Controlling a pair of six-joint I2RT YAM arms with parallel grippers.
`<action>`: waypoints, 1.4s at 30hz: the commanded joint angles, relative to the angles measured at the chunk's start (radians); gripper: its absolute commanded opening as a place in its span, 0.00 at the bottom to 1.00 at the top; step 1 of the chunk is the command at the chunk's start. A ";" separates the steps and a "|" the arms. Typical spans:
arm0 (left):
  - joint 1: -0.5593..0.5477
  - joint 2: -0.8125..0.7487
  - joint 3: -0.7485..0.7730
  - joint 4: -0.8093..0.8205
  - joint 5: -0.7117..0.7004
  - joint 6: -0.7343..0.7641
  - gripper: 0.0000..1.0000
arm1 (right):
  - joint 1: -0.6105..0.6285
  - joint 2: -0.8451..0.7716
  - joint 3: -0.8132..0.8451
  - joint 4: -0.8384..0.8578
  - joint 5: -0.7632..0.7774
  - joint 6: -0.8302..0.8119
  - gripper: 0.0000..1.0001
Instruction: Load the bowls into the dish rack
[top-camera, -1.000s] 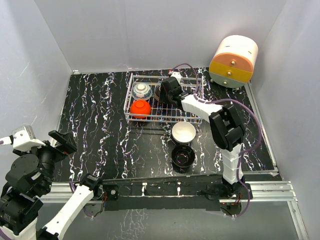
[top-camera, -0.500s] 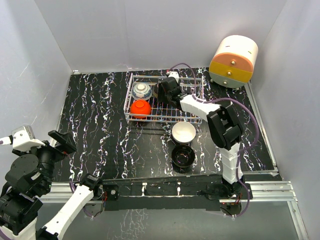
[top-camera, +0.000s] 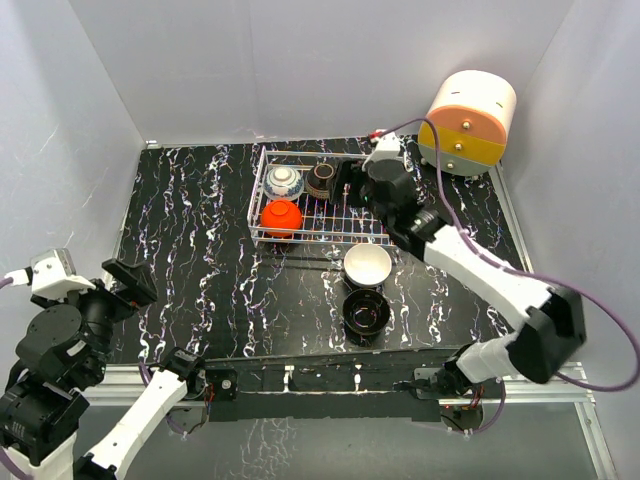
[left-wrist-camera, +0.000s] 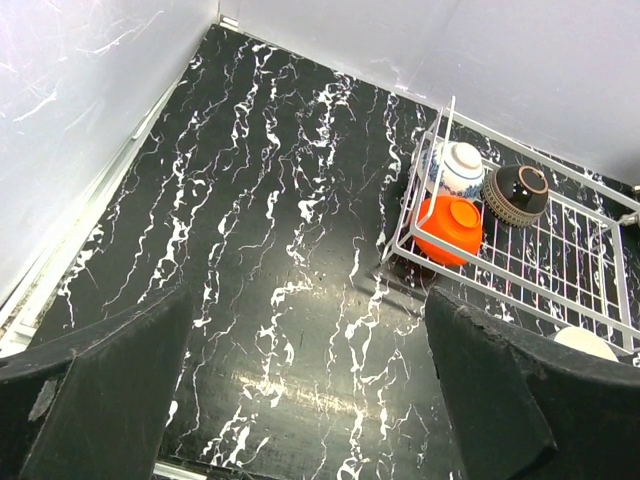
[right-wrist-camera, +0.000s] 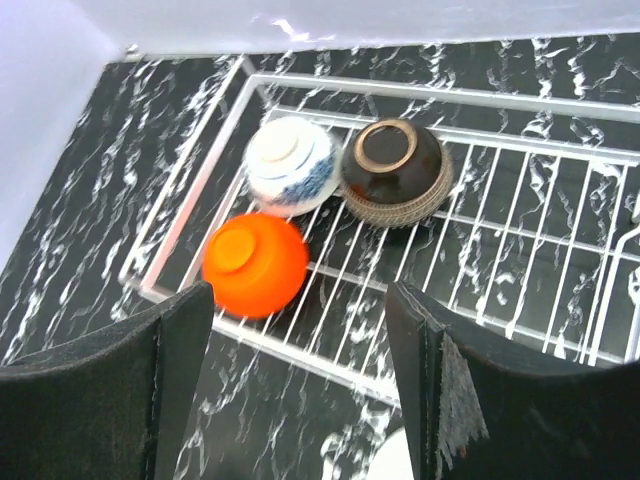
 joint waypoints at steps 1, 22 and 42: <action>-0.007 0.035 -0.022 0.026 0.028 0.000 0.97 | 0.117 -0.145 -0.107 -0.164 0.056 -0.005 0.71; -0.007 0.027 -0.084 0.055 0.062 -0.025 0.97 | 0.654 -0.234 -0.400 -0.567 0.290 0.420 0.65; -0.007 0.007 -0.090 0.033 0.050 -0.025 0.97 | 0.643 -0.079 -0.461 -0.422 0.240 0.415 0.17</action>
